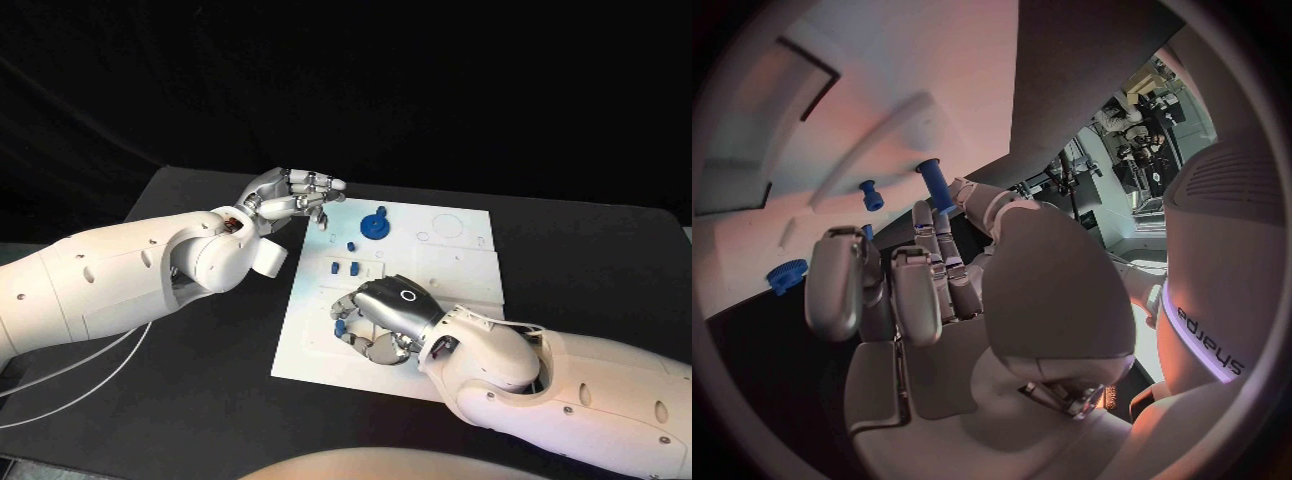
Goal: Assemble the parts on the task board
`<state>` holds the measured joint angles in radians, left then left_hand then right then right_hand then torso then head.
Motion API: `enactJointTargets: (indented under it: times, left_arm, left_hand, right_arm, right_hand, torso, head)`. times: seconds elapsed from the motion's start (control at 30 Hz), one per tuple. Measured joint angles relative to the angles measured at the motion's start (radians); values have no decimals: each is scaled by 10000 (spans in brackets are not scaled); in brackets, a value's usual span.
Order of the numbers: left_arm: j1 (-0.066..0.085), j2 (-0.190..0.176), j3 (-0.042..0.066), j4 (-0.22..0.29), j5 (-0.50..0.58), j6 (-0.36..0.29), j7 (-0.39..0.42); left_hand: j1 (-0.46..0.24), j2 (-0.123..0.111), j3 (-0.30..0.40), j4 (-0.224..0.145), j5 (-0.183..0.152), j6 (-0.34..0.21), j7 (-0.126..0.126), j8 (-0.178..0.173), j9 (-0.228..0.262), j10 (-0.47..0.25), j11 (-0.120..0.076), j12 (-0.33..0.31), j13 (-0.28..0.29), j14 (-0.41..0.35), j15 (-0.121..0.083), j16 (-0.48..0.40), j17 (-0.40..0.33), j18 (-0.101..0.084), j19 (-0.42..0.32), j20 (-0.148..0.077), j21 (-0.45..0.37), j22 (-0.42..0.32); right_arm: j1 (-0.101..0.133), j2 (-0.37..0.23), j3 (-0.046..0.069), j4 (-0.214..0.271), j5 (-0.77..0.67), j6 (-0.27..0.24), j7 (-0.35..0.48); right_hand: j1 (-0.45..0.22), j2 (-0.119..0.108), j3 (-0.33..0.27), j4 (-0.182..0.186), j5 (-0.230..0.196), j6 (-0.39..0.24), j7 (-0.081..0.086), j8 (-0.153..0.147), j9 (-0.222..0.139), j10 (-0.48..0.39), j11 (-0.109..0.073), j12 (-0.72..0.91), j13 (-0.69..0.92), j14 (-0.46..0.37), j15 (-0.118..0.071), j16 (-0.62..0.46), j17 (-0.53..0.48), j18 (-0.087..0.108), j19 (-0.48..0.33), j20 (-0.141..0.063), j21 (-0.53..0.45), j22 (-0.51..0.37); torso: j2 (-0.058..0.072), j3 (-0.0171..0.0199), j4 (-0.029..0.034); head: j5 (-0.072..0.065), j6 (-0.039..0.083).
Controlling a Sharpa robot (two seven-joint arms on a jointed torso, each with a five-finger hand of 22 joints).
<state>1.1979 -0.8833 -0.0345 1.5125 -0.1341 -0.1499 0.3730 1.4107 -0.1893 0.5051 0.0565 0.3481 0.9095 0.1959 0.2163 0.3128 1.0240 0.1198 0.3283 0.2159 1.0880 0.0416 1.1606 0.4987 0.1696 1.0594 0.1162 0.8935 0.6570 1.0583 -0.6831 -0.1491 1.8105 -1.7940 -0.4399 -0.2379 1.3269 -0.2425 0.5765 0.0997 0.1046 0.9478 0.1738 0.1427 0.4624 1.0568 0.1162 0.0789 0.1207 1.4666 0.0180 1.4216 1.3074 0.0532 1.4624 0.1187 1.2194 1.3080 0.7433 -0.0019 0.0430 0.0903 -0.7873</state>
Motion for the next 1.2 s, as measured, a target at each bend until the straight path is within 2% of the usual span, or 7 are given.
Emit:
enactJointTargets:
  times: [0.27, 0.43, 0.53, 0.63, 0.7, 0.9, 1.2]
  left_arm:
    - [0, -5, -2, -11, 0, 4, -5]
    - [0, -4, -24, -19, 0, 10, -7]
    - [-2, -4, -47, -33, 0, 13, -8]
    - [-3, -1, -57, -36, 0, 19, -10]
    - [-2, -1, -68, -38, 0, 23, -10]
    - [-2, -27, -107, -40, 0, 38, -10]
    - [-2, -47, -142, -39, 0, 69, -11]
  left_hand:
    - [0, 0, 0, 0, 0, 0, 0, 0, 0, 0, 0, 0, -1, 0, 0, 0, 0, 0, 0, 0, 0, 0]
    - [0, 0, 0, 0, 0, 0, 0, 0, 0, 0, 0, 0, -1, 0, 0, 0, 1, 0, 0, 0, 0, 0]
    - [0, 0, 0, 0, 0, 0, 0, 0, 0, 0, 0, 0, -1, 0, 0, 0, 1, 0, 0, 0, 0, 0]
    - [0, 0, 0, 0, 0, 0, 0, 0, 0, -37, 37, 78, 16, 0, 0, 0, -12, -1, 0, 0, 0, -12]
    - [0, -1, 0, 0, 0, 0, 0, 0, 0, -37, 37, 78, 16, 0, 0, 0, -15, 0, 0, 0, 0, -13]
    - [0, 0, 0, 0, 0, 0, 0, 0, 0, -37, 37, 79, 16, 0, 0, 0, -15, 0, 0, 0, 0, -13]
    - [0, 0, 0, 0, 0, 0, 0, 0, 0, -36, 36, 79, 15, 0, 0, 0, -14, 0, -37, 36, 0, -13]
  right_arm:
    - [58, -953, 154, 632, 208, -1053, 316]
    - [489, -2013, 237, 992, 1200, -1531, 609]
    - [800, -2815, 265, 1142, 2289, -1545, 688]
    - [945, -3520, 262, 1279, 3330, -1422, 676]
    - [998, -3930, 214, 1401, 3859, -1270, 620]
    - [967, -4961, 66, 1743, 4775, -701, 108]
    - [568, -5294, -3, 2117, 4475, -306, -1105]
  right_hand:
    - [0, 0, -372, 50, 117, -190, -60, -175, -99, -193, -67, 315, -52, 0, -1, -246, -15, 159, -108, 30, -578, -1]
    - [-11, 11, -384, 212, 196, 99, -59, -109, -92, 1066, -228, 1106, 198, -4, -13, -49, 7, 159, 3, -81, 186, -2]
    - [-395, 41, -772, 521, 331, 286, -245, 98, 3, 2230, -550, 1999, 814, -5, -307, 368, 8, -1, 33, -284, 1243, -3]
    - [-614, 94, -1366, 729, 331, 303, -451, 431, 214, 2627, -755, 3427, 2242, -1, -507, 549, 8, -79, 37, -486, 2057, -3]
    - [-705, 232, -1884, 1030, 501, 153, -584, 808, 549, 2518, -875, 6686, 5929, -4, -582, 492, 8, -241, 42, -609, 2470, -3]
    - [-793, 320, -2702, 1802, 424, -49, -636, 1420, 1075, 3396, -878, 11480, 11085, -4, -581, 803, 7, -329, 38, -615, 3126, -4]
    - [-1399, 635, -3721, 1921, 811, -99, -686, 1730, 1294, 3923, -913, 12939, 11877, -3, -580, 1004, 6, -393, 39, -614, 3430, -4]
  torso:
    - [-13, -1, -9]
    - [-28, -14, -8]
    - [-43, -27, -25]
    - [-59, -35, -54]
    - [-77, -41, -76]
    - [-137, -63, -155]
    - [-207, -88, -273]
  head:
    - [-98, 84]
    - [-255, 174]
    - [-405, 230]
    - [-575, 271]
    - [-781, 297]
    - [-1239, 311]
    - [-1572, 241]
